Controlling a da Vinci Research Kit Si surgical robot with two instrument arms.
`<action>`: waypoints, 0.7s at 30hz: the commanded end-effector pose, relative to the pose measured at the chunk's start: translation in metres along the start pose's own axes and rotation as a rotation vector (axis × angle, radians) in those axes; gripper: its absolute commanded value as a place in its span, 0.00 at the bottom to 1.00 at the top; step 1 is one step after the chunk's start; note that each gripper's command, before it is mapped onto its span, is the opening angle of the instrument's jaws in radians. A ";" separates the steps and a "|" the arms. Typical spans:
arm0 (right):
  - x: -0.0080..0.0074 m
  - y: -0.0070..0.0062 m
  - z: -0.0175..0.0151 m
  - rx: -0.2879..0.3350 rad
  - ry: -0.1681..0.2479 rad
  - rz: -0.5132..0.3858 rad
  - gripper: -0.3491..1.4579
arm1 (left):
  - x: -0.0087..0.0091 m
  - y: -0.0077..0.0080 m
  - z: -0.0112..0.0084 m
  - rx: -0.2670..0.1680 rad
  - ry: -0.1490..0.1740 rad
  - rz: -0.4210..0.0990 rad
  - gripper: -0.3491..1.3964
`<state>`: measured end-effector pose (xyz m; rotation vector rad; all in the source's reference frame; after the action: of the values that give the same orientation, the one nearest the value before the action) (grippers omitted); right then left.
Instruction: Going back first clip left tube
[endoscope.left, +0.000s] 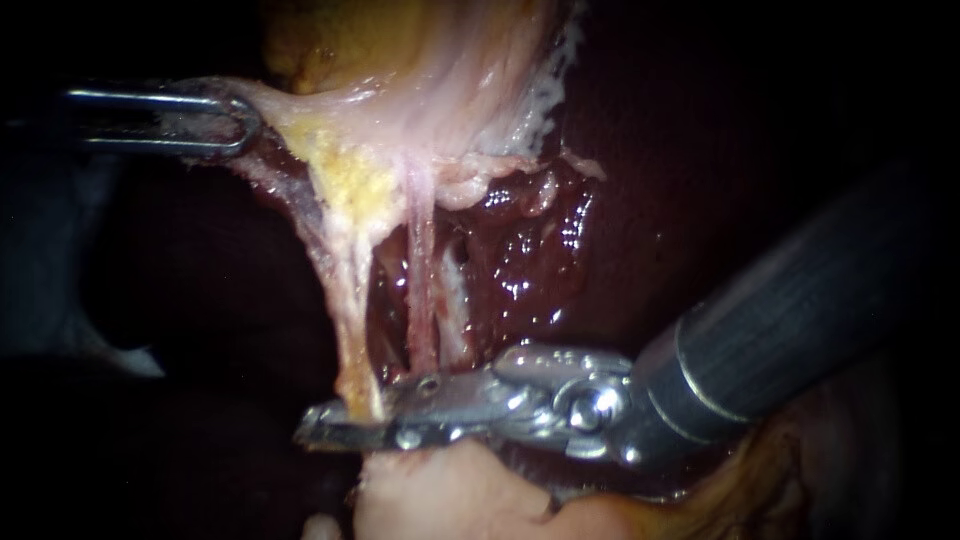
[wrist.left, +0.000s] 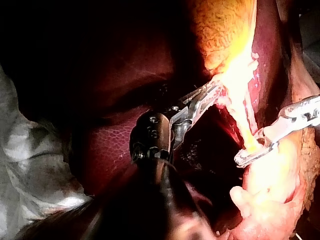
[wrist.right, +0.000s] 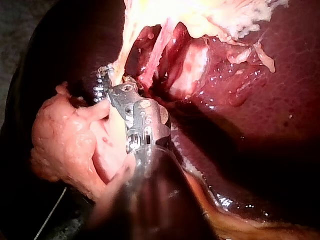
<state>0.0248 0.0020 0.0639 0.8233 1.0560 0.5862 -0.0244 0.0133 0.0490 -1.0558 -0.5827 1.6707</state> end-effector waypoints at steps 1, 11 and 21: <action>-0.0001 0.0000 0.0000 0.006 0.002 -0.006 0.00 | 0.0000 0.0000 0.0000 0.000 0.000 0.000 0.00; 0.0003 0.0005 0.0012 0.027 0.079 -0.043 0.43 | 0.0000 0.0000 0.0000 0.000 0.000 0.000 0.00; -0.0001 0.0027 -0.0002 -0.078 0.103 -0.196 0.46 | 0.0000 0.0000 0.0000 0.000 0.000 0.000 0.00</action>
<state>0.0242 0.0037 0.0663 0.6074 1.1857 0.4997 -0.0244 0.0133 0.0490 -1.0551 -0.5824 1.6701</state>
